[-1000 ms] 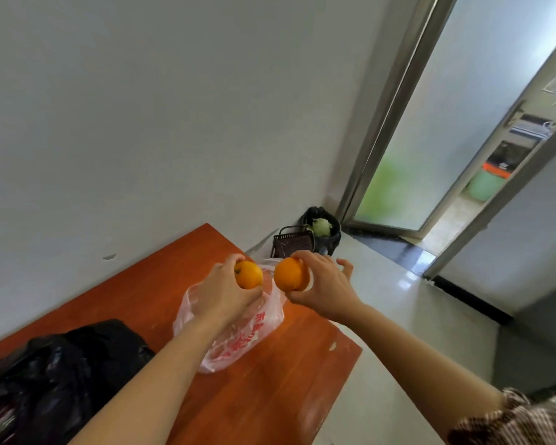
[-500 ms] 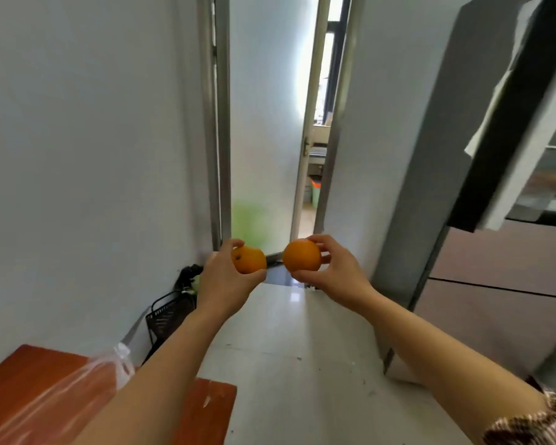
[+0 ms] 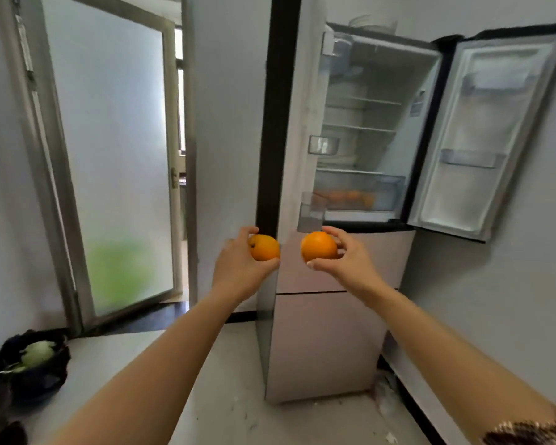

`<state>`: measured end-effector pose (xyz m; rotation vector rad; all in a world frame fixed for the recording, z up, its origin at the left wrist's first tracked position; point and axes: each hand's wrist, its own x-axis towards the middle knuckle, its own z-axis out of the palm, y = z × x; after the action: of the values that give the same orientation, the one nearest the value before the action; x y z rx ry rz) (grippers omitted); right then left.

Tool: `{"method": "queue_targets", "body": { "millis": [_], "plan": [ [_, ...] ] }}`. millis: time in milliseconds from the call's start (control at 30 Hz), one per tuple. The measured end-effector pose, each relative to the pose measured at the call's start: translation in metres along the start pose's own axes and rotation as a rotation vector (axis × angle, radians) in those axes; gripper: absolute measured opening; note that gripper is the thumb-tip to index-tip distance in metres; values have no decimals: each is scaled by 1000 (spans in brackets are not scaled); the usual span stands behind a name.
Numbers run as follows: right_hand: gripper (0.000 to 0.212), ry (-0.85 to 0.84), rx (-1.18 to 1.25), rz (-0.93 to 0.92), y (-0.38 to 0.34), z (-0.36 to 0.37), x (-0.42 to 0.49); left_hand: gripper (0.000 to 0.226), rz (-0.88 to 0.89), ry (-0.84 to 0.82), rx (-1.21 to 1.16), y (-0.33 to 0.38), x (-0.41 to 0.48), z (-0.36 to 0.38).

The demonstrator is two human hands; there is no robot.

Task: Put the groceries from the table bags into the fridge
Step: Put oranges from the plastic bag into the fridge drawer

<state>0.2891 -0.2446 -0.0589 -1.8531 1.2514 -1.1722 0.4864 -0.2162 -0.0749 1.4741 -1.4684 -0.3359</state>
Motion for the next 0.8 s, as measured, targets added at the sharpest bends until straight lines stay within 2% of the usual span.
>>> {"method": "queue_targets", "body": {
  "millis": [233, 400, 567, 800],
  "plan": [
    [59, 144, 21, 45, 43, -124, 40, 73, 94, -75, 35, 76, 66, 116],
    [63, 202, 18, 40, 85, -176, 93, 70, 150, -110, 30, 99, 125, 187],
    [60, 240, -23, 37, 133, -214, 169, 70, 218, -103, 17, 105, 200, 254],
    [59, 245, -70, 43, 175, -268, 302, 73, 216, -93, -81, 119, 329, 344]
  ]
}}
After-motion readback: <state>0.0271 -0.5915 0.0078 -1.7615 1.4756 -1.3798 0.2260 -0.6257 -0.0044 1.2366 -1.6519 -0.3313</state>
